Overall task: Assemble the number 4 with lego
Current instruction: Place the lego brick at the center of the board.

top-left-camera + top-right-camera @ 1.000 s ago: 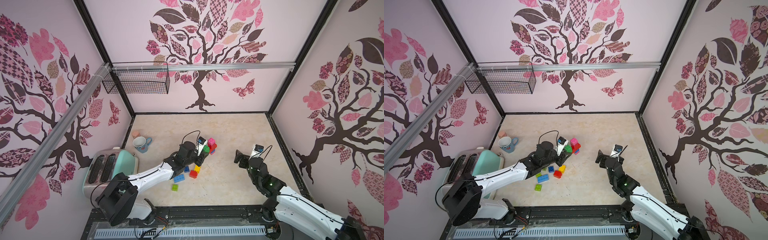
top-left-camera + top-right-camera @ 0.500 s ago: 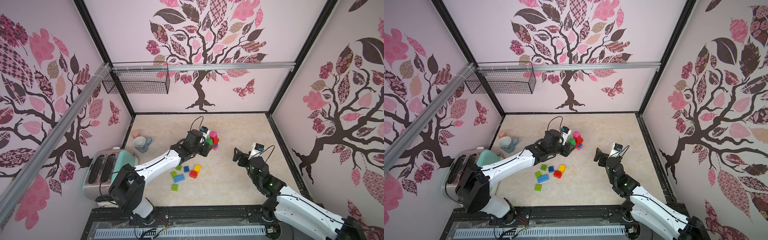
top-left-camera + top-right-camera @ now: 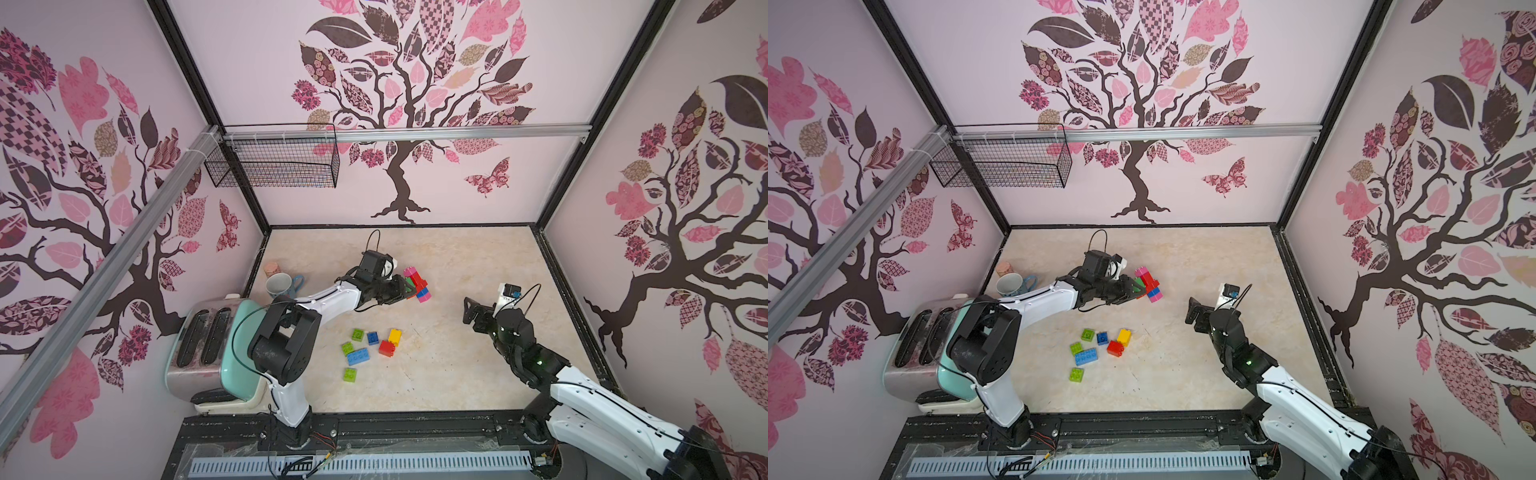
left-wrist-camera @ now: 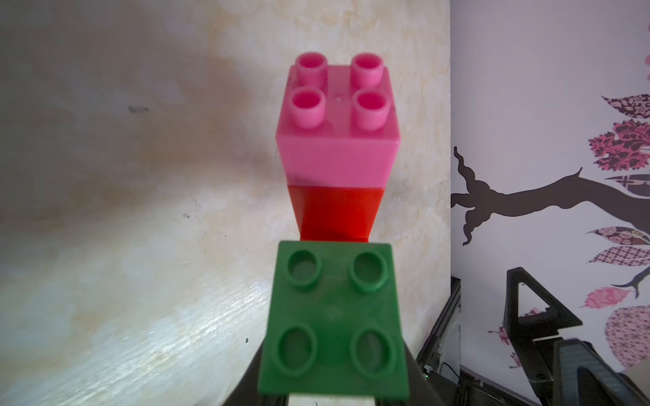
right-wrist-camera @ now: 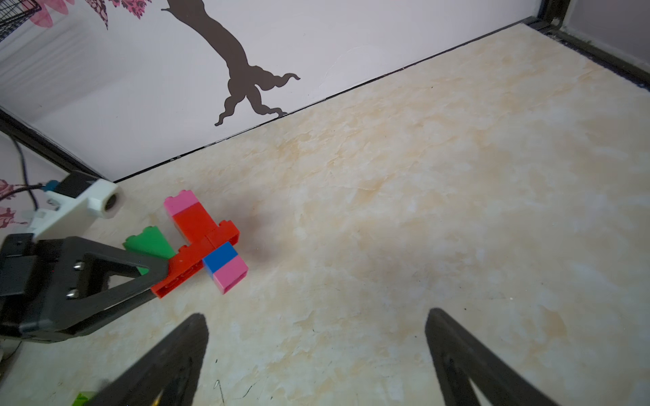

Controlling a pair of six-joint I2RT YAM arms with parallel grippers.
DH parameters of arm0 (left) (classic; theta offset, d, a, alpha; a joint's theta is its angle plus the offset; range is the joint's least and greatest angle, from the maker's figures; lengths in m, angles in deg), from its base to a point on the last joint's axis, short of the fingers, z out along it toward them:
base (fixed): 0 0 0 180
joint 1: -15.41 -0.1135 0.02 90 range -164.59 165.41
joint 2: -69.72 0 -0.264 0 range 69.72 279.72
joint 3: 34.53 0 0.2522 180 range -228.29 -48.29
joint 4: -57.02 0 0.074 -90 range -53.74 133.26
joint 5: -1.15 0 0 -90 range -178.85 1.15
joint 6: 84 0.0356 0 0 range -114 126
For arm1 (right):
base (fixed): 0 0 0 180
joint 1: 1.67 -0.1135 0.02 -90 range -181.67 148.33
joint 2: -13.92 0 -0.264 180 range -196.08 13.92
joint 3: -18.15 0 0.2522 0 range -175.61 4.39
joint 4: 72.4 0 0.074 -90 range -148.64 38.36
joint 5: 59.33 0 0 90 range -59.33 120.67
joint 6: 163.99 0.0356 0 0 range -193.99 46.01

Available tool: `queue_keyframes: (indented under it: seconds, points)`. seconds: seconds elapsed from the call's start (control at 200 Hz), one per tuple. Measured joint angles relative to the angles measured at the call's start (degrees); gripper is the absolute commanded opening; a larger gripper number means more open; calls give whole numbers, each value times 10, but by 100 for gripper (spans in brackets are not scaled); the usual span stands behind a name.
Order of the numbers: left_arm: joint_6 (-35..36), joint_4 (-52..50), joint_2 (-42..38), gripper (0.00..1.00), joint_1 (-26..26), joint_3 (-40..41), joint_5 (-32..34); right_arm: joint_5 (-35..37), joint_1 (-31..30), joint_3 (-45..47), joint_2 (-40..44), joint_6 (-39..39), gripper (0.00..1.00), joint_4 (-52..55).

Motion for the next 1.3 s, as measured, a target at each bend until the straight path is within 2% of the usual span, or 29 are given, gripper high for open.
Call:
queue_keyframes:
  seconds: [0.4,0.665,1.126,1.201,1.301]
  points:
    - [-126,82,130,0,-2,-90,-101,-27,0,-17,3,-6,99,33]
    - [-182,121,196,0,-4,-128,-146,-52,0,-18,3,-7,100,57]
    - [-197,114,295,0,-6,-252,-177,-63,0,-18,11,-1,100,64]
    - [-194,104,302,11,-6,-265,-179,-62,0,-18,19,-1,100,70]
    - [-190,92,308,20,-7,-280,-179,-60,0,-18,27,-1,100,78]
